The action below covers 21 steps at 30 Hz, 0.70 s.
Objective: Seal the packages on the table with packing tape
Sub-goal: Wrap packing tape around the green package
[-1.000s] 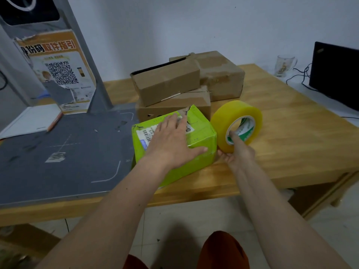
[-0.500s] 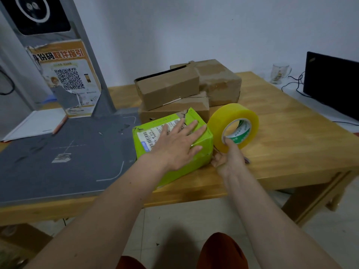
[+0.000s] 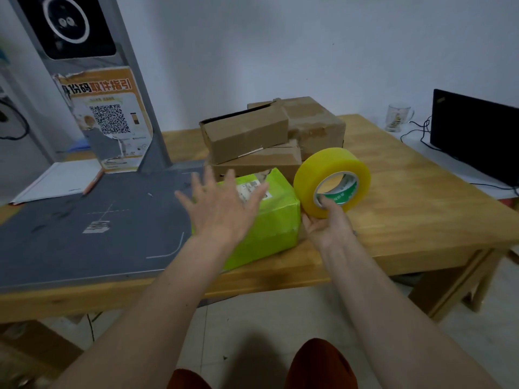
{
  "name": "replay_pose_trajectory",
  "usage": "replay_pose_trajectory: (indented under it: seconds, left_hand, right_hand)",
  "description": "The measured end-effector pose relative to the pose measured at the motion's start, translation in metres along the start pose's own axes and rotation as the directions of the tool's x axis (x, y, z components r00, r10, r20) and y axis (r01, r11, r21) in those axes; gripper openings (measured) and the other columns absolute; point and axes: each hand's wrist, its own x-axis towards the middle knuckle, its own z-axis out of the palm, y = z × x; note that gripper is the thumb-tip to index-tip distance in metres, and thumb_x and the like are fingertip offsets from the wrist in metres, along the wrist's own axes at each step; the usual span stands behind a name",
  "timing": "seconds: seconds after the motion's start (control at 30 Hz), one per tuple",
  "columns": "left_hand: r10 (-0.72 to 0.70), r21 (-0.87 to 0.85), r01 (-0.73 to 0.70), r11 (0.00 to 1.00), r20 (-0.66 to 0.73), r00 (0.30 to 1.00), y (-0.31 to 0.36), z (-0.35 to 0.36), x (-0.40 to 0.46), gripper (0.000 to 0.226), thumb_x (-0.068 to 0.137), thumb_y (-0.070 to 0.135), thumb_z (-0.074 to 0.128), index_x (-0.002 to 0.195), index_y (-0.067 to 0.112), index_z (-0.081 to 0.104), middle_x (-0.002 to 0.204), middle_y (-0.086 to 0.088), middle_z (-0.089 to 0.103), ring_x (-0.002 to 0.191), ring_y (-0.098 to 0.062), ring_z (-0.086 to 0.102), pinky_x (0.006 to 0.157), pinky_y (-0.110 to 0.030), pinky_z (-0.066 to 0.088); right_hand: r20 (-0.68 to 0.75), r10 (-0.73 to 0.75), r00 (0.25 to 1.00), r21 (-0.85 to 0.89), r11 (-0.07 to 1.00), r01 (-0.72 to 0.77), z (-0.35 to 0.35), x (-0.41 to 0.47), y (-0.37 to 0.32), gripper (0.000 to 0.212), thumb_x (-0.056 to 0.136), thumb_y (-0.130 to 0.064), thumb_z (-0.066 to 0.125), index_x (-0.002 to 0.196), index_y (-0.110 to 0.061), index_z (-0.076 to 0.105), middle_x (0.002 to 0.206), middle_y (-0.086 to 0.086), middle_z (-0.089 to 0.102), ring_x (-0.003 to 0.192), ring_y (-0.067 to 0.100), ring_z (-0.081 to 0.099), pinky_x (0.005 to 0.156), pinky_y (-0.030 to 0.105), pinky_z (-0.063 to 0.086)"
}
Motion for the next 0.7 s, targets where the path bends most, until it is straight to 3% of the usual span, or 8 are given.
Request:
replay_pose_trajectory:
  seconds: [0.1,0.2,0.27,0.33,0.43,0.5,0.6,0.7]
  left_hand:
    - [-0.216,-0.192,0.247,0.95,0.167,0.962,-0.029,0.0,0.004,0.091,0.084,0.076,0.044,0.155,0.026,0.014,0.162,-0.014,0.012,0.144,-0.042,0.022,0.11,-0.053,0.03]
    - [-0.222,-0.321,0.319,0.891,0.304,0.926,-0.051,0.004,0.008,0.097,0.08,0.077,0.052,0.155,0.031,0.011,0.154,-0.006,0.038,0.136,-0.036,0.041,0.104,-0.045,0.038]
    - [-0.212,-0.411,0.321,0.853,0.29,0.933,-0.058,0.004,0.006,0.096,0.077,0.077,0.055,0.154,0.034,0.018,0.153,-0.001,0.041,0.135,-0.032,0.042,0.106,-0.044,0.037]
    - [-0.211,-0.49,0.31,0.815,0.247,0.946,-0.062,0.005,0.004,0.092,0.076,0.075,0.059,0.152,0.035,0.027,0.151,0.002,0.043,0.134,-0.029,0.044,0.109,-0.046,0.038]
    - [-0.223,-0.702,0.305,0.644,0.209,0.952,-0.059,0.01,-0.004,0.084,0.079,0.068,0.063,0.15,0.035,0.032,0.147,0.003,0.046,0.13,-0.025,0.048,0.107,-0.048,0.041]
    - [-0.192,-0.808,0.286,0.515,0.216,0.957,-0.048,0.016,-0.012,0.073,0.087,0.061,0.058,0.149,0.033,0.034,0.145,0.002,0.049,0.129,-0.024,0.049,0.107,-0.048,0.041]
    - [-0.08,-0.773,0.262,0.577,0.266,0.961,-0.024,0.021,-0.018,0.053,0.101,0.043,0.044,0.149,0.021,0.036,0.149,-0.009,0.044,0.135,-0.029,0.042,0.111,-0.045,0.035]
    - [0.01,-0.795,0.16,0.585,0.204,0.979,0.001,0.006,-0.021,0.055,0.097,0.019,0.051,0.149,0.021,0.033,0.153,-0.008,0.035,0.139,-0.025,0.034,0.112,-0.043,0.034]
  right_hand:
    - [-0.001,-0.017,1.0,-0.054,0.998,0.017,0.001,-0.003,0.002,0.041,0.095,-0.009,0.056,0.136,-0.013,0.052,0.127,0.014,0.063,0.089,0.027,0.064,0.06,0.038,0.052]
    - [-0.013,0.006,1.0,-0.185,0.983,-0.009,0.0,-0.008,0.008,0.032,0.094,-0.022,0.06,0.126,-0.018,0.058,0.115,0.009,0.068,0.095,0.026,0.067,0.072,0.043,0.052]
    - [-0.013,0.058,0.998,-0.226,0.972,-0.059,0.0,-0.014,0.009,0.021,0.094,-0.033,0.06,0.11,-0.021,0.062,0.103,0.006,0.067,0.087,0.023,0.064,0.07,0.043,0.049]
    - [-0.011,0.074,0.997,-0.241,0.968,-0.074,0.002,-0.021,0.01,0.023,0.094,-0.037,0.059,0.11,-0.021,0.062,0.099,0.004,0.066,0.081,0.021,0.062,0.068,0.043,0.047]
    - [0.059,-0.057,0.997,-0.23,0.971,0.069,0.02,-0.032,0.005,0.038,0.091,-0.03,0.065,0.127,-0.017,0.06,0.11,0.006,0.069,0.085,0.023,0.068,0.068,0.043,0.055]
    - [0.081,-0.246,0.966,-0.241,0.935,0.258,0.038,-0.041,-0.006,0.05,0.086,-0.024,0.071,0.133,-0.014,0.056,0.121,0.008,0.066,0.104,0.026,0.068,0.083,0.048,0.057]
    - [0.189,-0.577,0.795,-0.368,0.709,0.602,0.063,-0.058,-0.019,0.06,0.085,-0.016,0.071,0.14,-0.011,0.047,0.136,0.009,0.058,0.125,0.025,0.055,0.107,0.047,0.043]
    - [0.338,-0.689,0.642,-0.609,0.359,0.707,0.073,-0.076,-0.006,0.071,0.09,-0.025,0.064,0.151,-0.017,0.03,0.145,-0.008,0.047,0.134,0.015,0.041,0.116,0.04,0.025]
